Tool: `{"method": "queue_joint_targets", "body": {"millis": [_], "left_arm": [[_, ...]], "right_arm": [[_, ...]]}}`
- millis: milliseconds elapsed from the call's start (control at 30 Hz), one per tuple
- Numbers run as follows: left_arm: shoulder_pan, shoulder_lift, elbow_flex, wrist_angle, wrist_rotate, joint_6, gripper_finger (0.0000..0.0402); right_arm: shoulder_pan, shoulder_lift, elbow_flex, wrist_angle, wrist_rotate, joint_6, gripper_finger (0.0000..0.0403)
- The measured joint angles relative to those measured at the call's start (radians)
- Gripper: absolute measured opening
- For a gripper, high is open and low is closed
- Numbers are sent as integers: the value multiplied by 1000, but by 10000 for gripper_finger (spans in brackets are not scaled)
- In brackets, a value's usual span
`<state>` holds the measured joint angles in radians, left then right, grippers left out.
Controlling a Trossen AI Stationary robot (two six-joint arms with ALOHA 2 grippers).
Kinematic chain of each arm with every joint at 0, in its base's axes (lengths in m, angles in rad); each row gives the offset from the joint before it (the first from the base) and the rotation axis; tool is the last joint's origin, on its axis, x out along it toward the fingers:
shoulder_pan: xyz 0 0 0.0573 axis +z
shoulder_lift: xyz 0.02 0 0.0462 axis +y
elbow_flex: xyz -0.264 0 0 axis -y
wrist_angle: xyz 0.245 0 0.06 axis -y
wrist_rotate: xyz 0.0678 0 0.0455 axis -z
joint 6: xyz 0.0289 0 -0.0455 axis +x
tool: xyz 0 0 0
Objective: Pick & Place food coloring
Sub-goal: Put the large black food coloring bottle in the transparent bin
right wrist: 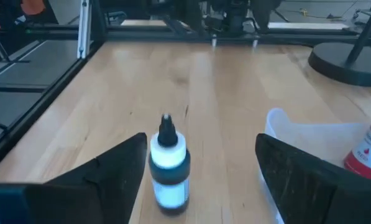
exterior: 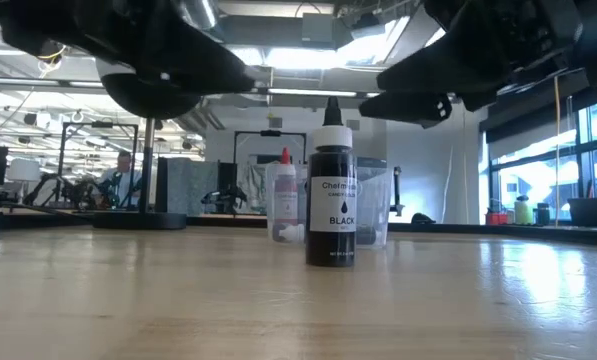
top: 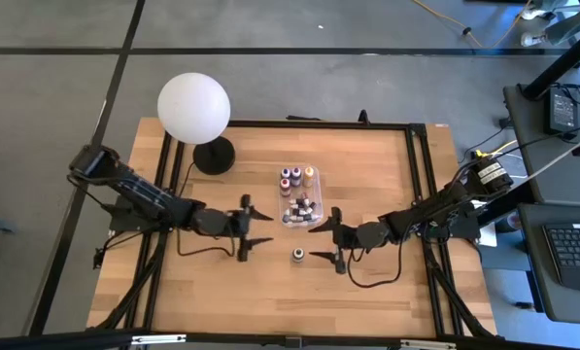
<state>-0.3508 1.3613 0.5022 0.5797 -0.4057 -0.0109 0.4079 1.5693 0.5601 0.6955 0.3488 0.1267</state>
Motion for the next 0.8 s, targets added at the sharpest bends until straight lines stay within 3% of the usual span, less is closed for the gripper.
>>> {"method": "queue_joint_targets", "body": {"millis": [167, 367, 667, 800], "left_arm": [[-14, -80, -49, 8, -47, -3, 253], [-16, -85, -53, 5, -43, -28, 253], [-16, -83, -53, -1, -41, -28, 253], [-16, -83, -53, 0, -41, -28, 253]], "right_arm": [[0, 90, 79, 2, -11, -37, 304], [0, 191, 164, -13, -36, -78, 304], [-2, 225, 178, -38, -35, -44, 302], [-4, 222, 178, -59, -37, -23, 284]]}}
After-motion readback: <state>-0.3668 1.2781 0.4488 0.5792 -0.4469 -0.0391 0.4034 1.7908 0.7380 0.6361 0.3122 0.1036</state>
